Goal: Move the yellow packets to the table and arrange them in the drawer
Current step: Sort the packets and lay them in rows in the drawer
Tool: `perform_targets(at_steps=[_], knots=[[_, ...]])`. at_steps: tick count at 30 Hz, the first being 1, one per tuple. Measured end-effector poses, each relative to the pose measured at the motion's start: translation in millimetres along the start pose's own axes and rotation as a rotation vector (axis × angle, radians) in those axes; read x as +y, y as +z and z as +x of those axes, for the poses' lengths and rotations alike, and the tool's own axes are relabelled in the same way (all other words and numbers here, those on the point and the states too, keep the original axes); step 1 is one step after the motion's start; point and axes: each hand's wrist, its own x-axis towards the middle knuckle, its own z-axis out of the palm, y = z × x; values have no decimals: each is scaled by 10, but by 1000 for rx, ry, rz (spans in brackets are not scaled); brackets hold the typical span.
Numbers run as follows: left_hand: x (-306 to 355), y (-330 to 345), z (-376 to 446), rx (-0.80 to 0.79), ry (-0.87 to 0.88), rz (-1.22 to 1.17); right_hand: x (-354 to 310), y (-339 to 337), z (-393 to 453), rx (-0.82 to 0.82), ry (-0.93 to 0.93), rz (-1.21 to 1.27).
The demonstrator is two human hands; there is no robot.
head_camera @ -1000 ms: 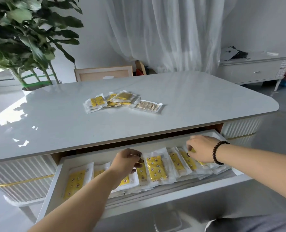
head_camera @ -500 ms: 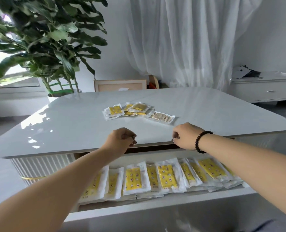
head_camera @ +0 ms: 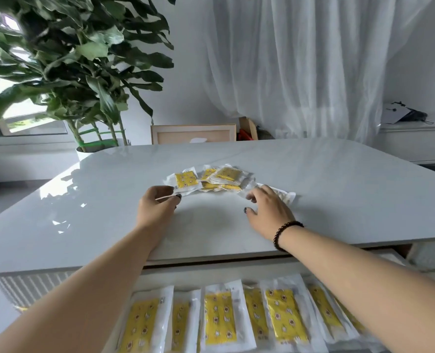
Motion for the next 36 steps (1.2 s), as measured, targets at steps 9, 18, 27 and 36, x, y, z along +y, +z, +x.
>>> perform_targets(at_steps=[9, 18, 27, 36], knots=[[-135, 325, 784, 218, 40, 434, -240, 532, 857, 162, -51, -22], [-139, 445, 1006, 45, 48, 897, -108, 717, 1222, -126, 234, -94], [-150, 345, 977, 167, 80, 328, -207, 625, 1123, 78, 166, -113], [-86, 305, 941, 277, 144, -157, -102, 598, 1175, 137, 430, 51]])
